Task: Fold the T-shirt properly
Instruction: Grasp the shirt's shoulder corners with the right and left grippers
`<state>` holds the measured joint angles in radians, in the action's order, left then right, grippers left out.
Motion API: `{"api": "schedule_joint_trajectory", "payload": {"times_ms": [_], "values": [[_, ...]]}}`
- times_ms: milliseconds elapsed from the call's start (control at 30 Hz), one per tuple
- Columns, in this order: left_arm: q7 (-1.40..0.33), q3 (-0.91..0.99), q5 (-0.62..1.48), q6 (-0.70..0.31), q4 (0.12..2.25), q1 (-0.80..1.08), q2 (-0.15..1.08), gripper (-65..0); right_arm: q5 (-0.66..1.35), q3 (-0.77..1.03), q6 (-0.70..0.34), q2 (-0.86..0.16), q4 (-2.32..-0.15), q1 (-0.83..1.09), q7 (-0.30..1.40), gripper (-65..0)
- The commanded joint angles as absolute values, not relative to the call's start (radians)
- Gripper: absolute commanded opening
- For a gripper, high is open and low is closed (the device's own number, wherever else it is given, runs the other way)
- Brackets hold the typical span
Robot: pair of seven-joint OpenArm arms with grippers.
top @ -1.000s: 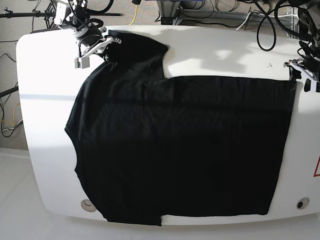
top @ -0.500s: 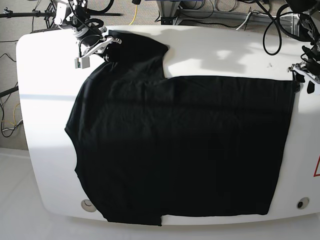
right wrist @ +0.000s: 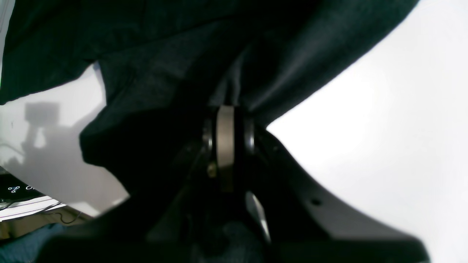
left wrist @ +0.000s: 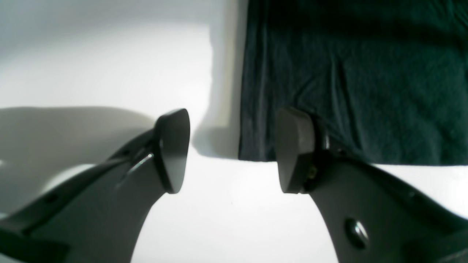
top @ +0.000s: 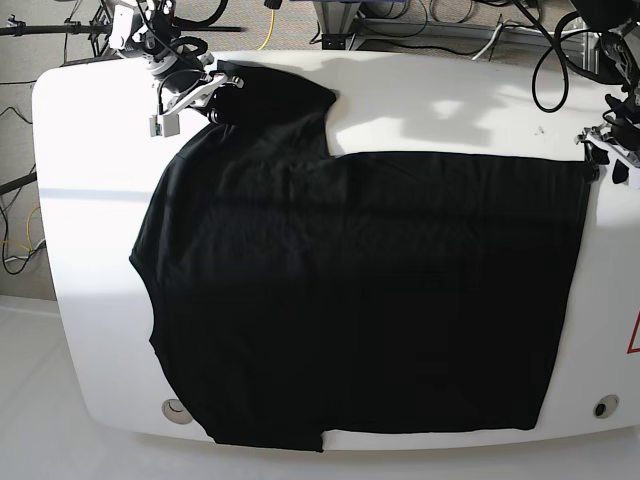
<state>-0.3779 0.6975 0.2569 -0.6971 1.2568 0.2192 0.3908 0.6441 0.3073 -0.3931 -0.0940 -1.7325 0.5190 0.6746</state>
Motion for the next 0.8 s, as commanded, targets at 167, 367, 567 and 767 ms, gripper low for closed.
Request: {"api": "schedule_joint_trajectory", "payload": {"times_ms": [167, 367, 567, 767], "values": [[-0.371, 0.691, 0.273, -0.698, 1.232, 0.205, 0.416, -29.9, 0.635, 0.307, -0.391, -0.101, -1.741, 0.521, 0.681, -64.0], [-0.375, 0.683, 0.273, -0.698, 1.22, 0.202, 0.414, -29.9, 0.635, 0.307, -0.392, -0.102, -1.741, 0.52, 0.681, -63.9], [-0.382, 0.683, 0.268, -0.698, 1.2, 0.2, 0.41, -30.3, 0.631, 0.306, -0.392, -0.101, -1.741, 0.52, 0.683, -64.0], [-0.386, 0.684, 0.264, -0.698, 1.183, 0.192, 0.405, -30.5, 0.628, 0.306, -0.391, -0.101, -1.742, 0.517, 0.687, -64.1]]}}
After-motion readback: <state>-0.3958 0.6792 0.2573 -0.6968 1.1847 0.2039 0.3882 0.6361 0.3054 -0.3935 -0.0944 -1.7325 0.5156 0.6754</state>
